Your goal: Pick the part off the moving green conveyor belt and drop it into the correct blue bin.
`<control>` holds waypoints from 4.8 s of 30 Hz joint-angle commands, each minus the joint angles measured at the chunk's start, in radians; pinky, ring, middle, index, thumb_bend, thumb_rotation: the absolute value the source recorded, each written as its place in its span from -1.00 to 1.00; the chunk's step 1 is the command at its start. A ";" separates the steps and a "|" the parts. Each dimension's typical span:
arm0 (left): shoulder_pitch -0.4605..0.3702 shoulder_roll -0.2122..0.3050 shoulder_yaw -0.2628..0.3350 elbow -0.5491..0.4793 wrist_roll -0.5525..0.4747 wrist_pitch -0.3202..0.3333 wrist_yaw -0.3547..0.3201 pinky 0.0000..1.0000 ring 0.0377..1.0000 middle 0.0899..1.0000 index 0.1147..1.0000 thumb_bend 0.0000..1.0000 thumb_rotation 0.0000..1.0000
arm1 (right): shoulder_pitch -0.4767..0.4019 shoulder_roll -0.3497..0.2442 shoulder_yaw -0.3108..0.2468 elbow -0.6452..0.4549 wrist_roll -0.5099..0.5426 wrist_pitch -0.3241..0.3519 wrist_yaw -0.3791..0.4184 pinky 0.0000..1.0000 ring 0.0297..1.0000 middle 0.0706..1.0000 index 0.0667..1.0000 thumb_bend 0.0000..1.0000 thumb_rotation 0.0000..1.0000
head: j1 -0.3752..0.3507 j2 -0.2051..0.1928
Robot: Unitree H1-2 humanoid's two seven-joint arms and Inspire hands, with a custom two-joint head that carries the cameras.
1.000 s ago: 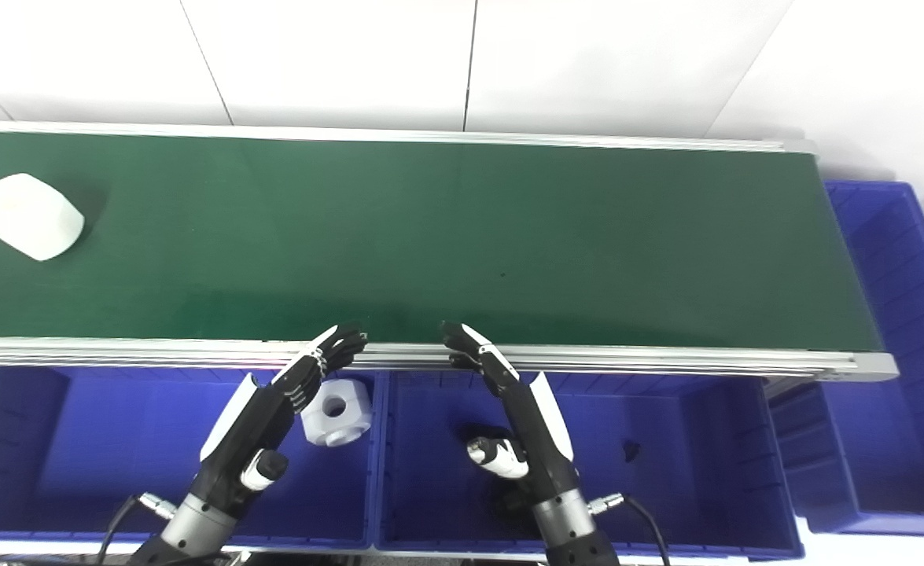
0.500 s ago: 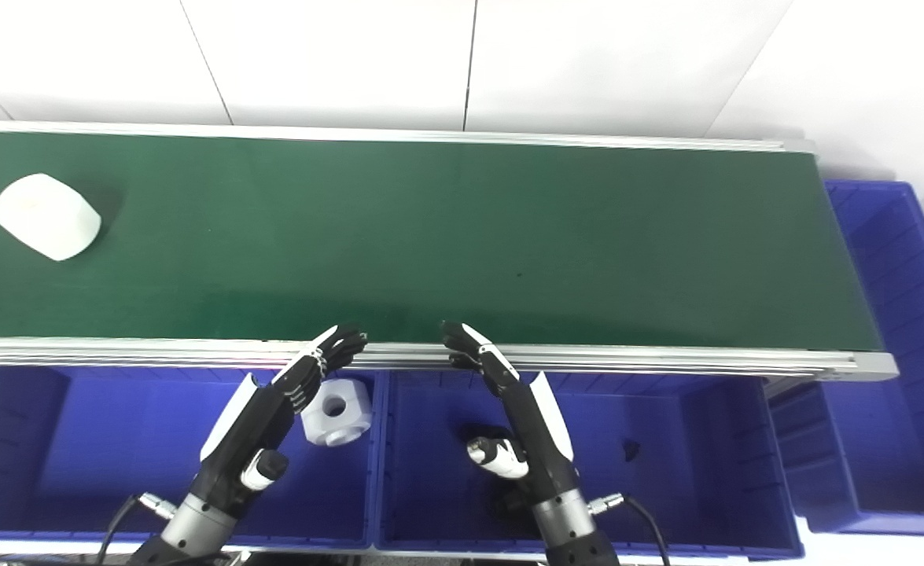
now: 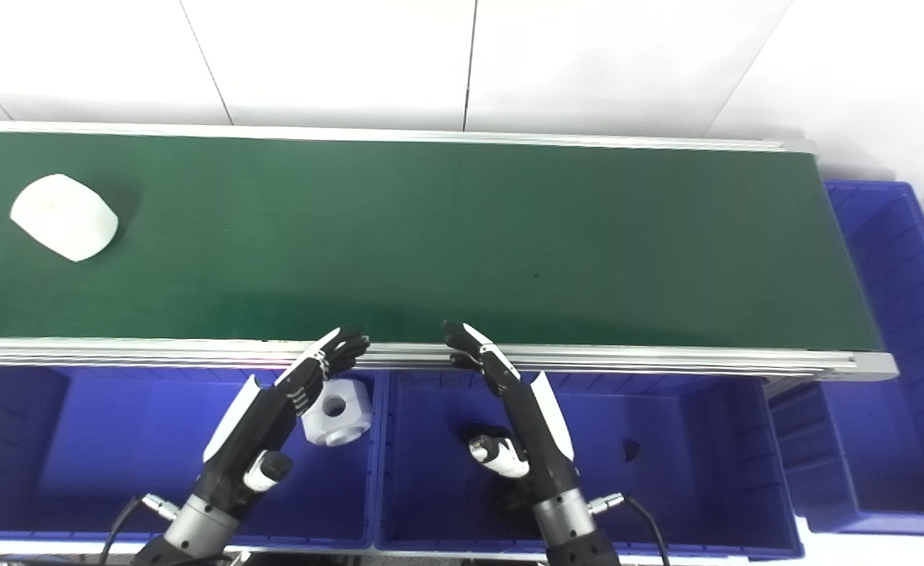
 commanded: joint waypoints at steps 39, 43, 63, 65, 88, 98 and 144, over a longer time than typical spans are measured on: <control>-0.087 -0.041 -0.056 0.166 0.091 -0.077 0.120 0.67 0.67 0.66 0.62 1.00 0.93 | -0.067 -0.043 0.013 0.135 0.031 -0.020 -0.031 0.52 0.73 0.80 0.79 1.00 1.00 | 0.197 -0.221; -0.093 -0.036 -0.062 0.176 0.089 -0.077 0.129 0.65 0.66 0.65 0.61 1.00 0.93 | -0.073 -0.042 0.015 0.156 0.035 -0.020 -0.032 0.50 0.71 0.78 0.78 1.00 1.00 | 0.190 -0.237; -0.106 -0.014 -0.104 0.176 0.100 -0.077 0.190 0.60 0.62 0.62 0.57 1.00 0.95 | -0.074 -0.044 0.016 0.154 0.042 -0.020 -0.021 0.43 0.68 0.72 0.75 1.00 1.00 | 0.201 -0.238; -0.103 -0.010 -0.105 0.165 0.094 -0.077 0.188 0.60 0.62 0.62 0.57 1.00 0.95 | -0.075 -0.043 0.016 0.152 0.043 -0.020 -0.019 0.43 0.68 0.73 0.75 1.00 1.00 | 0.208 -0.235; -0.139 0.073 -0.015 -0.230 0.032 -0.044 0.063 0.66 0.65 0.64 0.61 1.00 0.81 | -0.113 -0.121 0.199 0.020 -0.015 -0.020 -0.227 0.54 0.76 0.81 0.79 1.00 0.99 | 0.193 -0.229; -0.220 0.110 0.119 -0.253 0.062 -0.013 0.044 0.65 0.66 0.67 0.63 1.00 0.83 | -0.129 -0.191 0.309 -0.061 -0.019 -0.020 -0.313 0.38 0.70 0.80 0.78 0.98 0.90 | 0.181 -0.225; -0.734 0.481 0.189 -0.025 0.521 0.076 -0.193 0.64 0.62 0.60 0.60 1.00 -0.01 | -0.273 -0.287 0.679 -0.062 -0.194 -0.020 -0.803 0.31 0.73 0.79 0.75 0.89 0.79 | 0.180 -0.252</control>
